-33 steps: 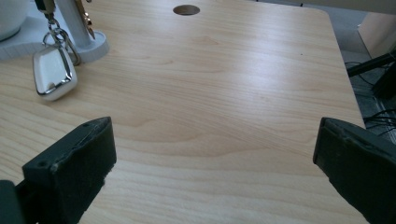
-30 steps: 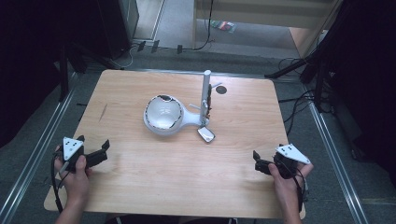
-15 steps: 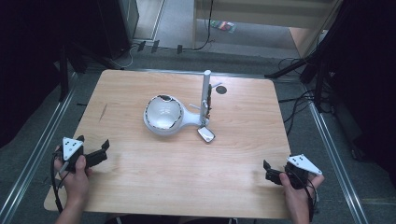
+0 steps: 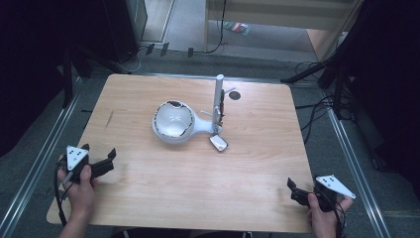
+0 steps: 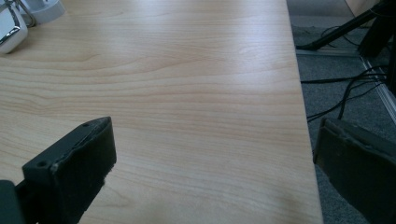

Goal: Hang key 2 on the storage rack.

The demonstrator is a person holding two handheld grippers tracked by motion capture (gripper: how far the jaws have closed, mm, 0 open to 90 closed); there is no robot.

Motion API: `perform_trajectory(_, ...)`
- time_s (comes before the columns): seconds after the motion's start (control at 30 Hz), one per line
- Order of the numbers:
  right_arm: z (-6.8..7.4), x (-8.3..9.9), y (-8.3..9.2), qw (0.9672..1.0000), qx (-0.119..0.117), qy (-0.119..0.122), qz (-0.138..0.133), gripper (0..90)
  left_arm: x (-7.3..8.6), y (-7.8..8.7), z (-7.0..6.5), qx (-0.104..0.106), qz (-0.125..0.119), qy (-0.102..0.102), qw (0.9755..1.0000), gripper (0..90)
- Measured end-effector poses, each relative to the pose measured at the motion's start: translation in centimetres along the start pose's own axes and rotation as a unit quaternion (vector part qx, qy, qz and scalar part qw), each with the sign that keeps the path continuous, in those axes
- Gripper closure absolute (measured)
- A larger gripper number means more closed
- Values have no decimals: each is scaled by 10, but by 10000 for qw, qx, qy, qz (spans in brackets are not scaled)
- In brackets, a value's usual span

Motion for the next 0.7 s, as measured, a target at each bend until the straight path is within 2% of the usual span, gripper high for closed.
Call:
perform_trajectory(0.13,-1,1,2,10000,0,-94,-24,0,0,0,0,-4,-1,-6,10000,63)
perform_trajectory(0.2,-1,2,0,10000,22,-31,50,0,0,0,0,-7,4,4,10000,63)
perform_trajectory(0.7,-2,2,-2,9998,91,-144,84,0,0,0,2,25,27,107,9999,63)
Point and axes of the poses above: each handheld gripper's, and its own axes: y roughly backward along the jaws, x roughly out of its underside, z roughly to its left, the point moved 1 cm from there along -y, roughly forward along the jaws, and after that the axes turned 14 degrees about -x, right-handed, at the moved point
